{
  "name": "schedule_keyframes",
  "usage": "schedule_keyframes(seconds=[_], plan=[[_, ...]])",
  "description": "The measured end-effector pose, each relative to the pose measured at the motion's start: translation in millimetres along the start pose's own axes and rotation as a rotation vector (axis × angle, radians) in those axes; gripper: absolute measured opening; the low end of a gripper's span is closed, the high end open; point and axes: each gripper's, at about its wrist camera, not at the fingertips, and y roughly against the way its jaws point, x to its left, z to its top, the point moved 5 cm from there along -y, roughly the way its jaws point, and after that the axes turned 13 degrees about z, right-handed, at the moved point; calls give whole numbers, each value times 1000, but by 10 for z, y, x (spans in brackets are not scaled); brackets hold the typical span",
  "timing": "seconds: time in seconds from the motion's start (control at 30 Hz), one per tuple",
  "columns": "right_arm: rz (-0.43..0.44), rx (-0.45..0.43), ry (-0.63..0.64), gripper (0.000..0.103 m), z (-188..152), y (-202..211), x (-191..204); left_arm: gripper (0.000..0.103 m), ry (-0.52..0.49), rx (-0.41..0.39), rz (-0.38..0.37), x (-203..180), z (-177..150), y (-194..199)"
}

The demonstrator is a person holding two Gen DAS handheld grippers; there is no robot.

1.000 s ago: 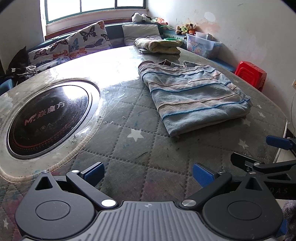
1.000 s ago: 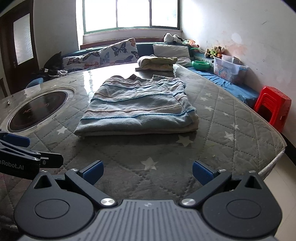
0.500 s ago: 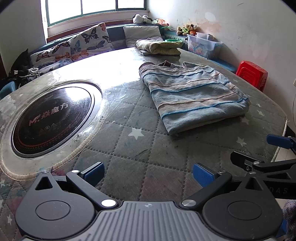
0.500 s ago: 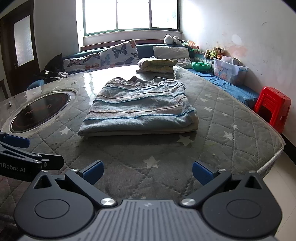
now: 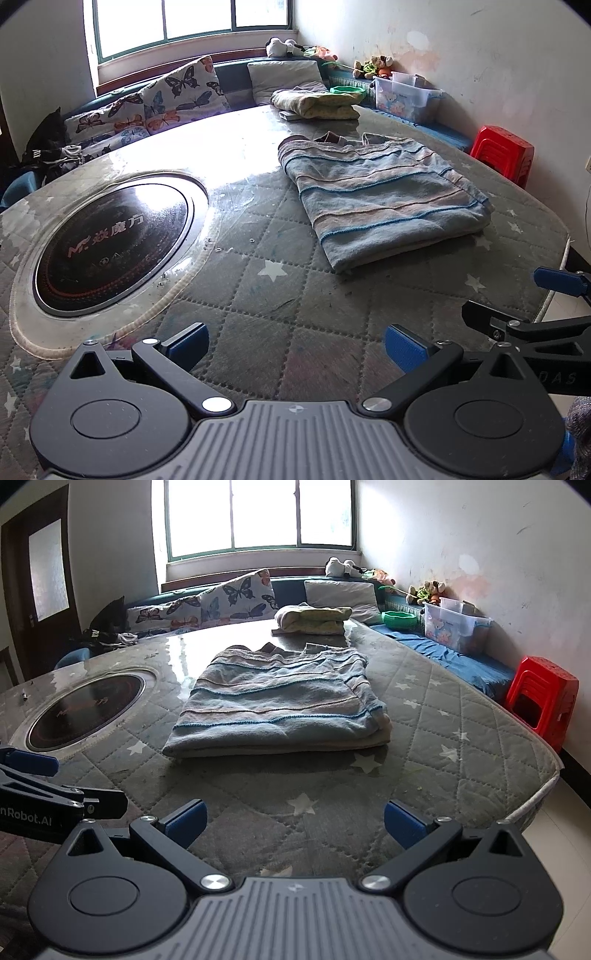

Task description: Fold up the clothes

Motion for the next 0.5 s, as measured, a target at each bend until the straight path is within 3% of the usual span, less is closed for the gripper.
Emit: schedule_keyframes(seconds=[0.5], plan=[[5,-13,-10,103,30,-8,-11,103,-16,-9,15,-4,28,25]])
